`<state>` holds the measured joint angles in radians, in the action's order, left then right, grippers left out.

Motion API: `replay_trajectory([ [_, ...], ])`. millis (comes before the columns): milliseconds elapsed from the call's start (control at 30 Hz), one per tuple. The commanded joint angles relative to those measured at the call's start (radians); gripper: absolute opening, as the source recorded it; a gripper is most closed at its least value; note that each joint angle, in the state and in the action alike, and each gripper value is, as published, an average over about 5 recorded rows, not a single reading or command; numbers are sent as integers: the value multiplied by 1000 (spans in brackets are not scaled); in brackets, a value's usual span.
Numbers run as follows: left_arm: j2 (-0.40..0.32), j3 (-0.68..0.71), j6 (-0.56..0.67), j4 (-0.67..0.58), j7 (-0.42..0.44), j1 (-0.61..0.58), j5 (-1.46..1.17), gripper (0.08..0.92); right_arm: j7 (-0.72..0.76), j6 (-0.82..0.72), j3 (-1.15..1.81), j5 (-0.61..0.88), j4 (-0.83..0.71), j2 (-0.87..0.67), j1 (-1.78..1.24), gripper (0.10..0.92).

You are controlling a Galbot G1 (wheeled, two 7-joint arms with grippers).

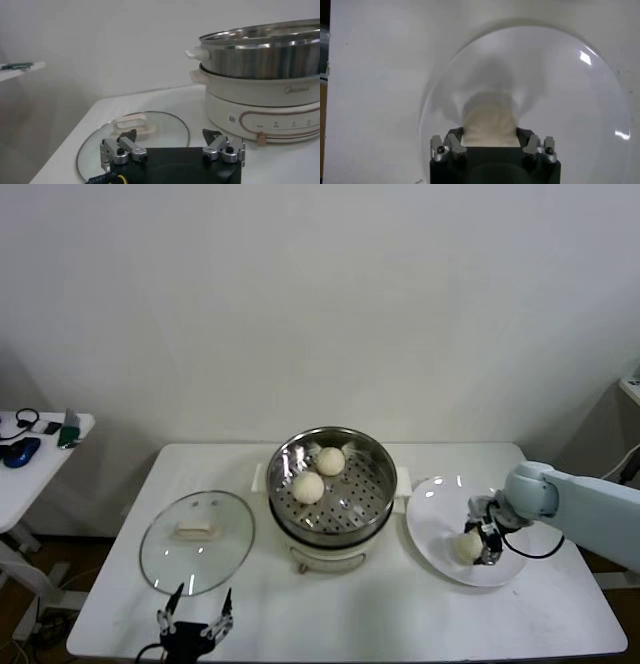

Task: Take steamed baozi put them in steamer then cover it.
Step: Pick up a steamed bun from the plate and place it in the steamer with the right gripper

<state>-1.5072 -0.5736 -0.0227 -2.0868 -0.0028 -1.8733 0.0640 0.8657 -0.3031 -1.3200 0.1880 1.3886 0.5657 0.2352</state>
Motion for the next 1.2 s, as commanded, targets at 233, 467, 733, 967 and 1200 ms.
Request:
replay_trajectory([
  [233,-2,0,-1,-11,1,-6,6,823,124,221,-341,120,27,96,621,704],
  [467,-3,4,-3,-19,3,-8,17,823,193,388,-312,244,82,297,906,703],
  [733,-8,2,0,-25,0,-11,17,823,137,498,-244,190,328,442,897,712],
  [967,-12,-4,1,-29,0,-11,15,823,48,514,-249,-52,402,497,651,712],
  [1200,-17,-10,3,-30,-2,-16,12,823,-15,550,-269,-331,299,499,463,712],
])
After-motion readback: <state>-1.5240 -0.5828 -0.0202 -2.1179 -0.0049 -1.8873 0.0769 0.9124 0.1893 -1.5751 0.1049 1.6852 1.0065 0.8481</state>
